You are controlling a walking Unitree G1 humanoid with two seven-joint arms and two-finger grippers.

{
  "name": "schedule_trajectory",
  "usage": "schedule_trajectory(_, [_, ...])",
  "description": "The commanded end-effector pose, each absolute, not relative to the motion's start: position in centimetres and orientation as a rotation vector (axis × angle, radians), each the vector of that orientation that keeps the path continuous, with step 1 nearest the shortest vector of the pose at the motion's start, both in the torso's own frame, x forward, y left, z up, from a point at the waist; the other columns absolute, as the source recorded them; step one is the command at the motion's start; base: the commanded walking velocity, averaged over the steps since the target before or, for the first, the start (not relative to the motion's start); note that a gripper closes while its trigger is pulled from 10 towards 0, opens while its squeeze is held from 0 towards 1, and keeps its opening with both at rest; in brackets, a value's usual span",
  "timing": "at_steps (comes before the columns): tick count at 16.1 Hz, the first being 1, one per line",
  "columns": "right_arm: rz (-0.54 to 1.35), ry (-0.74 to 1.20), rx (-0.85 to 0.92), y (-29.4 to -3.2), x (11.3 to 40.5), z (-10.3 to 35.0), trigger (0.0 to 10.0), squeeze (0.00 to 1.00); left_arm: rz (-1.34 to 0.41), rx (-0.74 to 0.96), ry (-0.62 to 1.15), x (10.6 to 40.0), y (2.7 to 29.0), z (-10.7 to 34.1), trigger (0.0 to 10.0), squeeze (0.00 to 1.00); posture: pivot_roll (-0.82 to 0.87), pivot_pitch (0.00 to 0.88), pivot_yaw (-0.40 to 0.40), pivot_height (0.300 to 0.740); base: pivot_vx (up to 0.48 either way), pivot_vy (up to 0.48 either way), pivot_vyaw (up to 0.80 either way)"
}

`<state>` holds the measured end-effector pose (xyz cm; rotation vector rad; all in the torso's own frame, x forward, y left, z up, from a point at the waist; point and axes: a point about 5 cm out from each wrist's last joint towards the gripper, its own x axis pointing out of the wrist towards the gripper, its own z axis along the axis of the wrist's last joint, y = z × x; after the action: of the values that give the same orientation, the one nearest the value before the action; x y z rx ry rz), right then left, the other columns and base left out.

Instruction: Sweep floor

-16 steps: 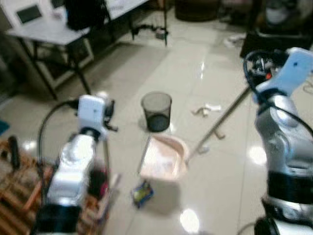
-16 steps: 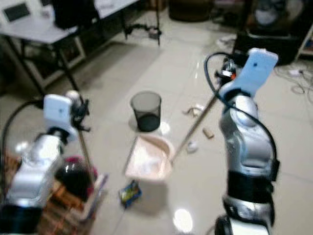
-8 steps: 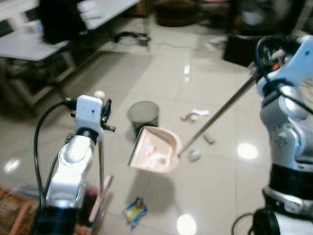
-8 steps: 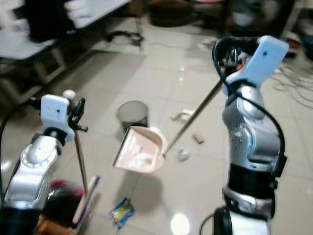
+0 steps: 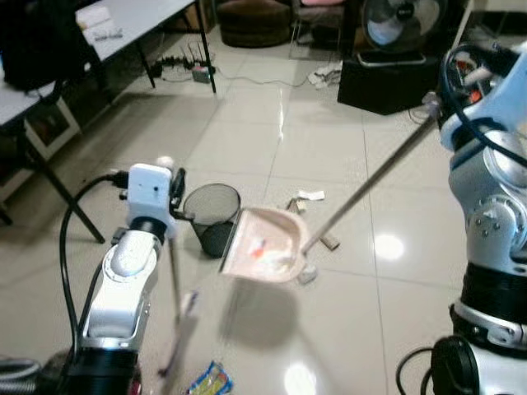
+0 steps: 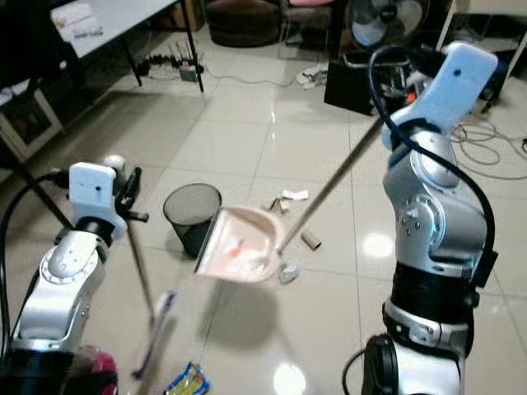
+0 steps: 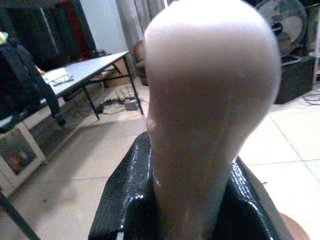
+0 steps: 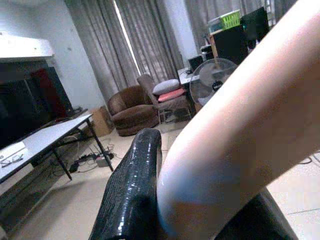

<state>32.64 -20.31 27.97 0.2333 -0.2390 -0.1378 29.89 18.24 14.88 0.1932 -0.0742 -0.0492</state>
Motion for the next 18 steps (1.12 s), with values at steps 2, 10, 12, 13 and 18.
schedule_trajectory(2, [-0.150, -0.275, 0.245, -20.7, 32.7, 29.2, 10.0, 0.00, -0.014, 0.209, -0.101, 29.7, 18.7, 15.4, 10.0, 0.00, -0.10, 0.000, 0.046, 0.740, 0.398, 0.000, 0.00])
schedule_trajectory(10, [-0.089, -0.299, 0.219, -19.0, 33.1, 29.5, 10.0, 0.00, 0.035, 0.209, -0.115, 29.4, 19.1, 15.7, 10.0, 0.00, -0.09, 0.000, 0.033, 0.740, 0.406, 0.000, 0.19])
schedule_trajectory(12, [-0.094, -0.293, 0.237, -19.0, 33.2, 29.3, 10.0, 0.00, 0.040, 0.211, -0.114, 29.3, 19.1, 15.6, 10.0, 0.00, -0.09, 0.000, 0.021, 0.740, 0.411, 0.000, 0.52])
schedule_trajectory(13, [-0.095, -0.290, 0.237, -19.0, 33.2, 29.2, 10.0, 0.00, 0.042, 0.216, -0.115, 29.3, 19.1, 15.6, 10.0, 0.00, -0.09, 0.000, 0.023, 0.740, 0.412, 0.000, 0.44])
schedule_trajectory(18, [-0.145, -0.278, 0.270, -19.9, 32.8, 28.5, 10.0, 0.00, 0.014, 0.227, -0.116, 29.4, 18.8, 15.6, 10.0, 0.00, -0.10, 0.000, 0.038, 0.740, 0.409, 0.000, 0.00])
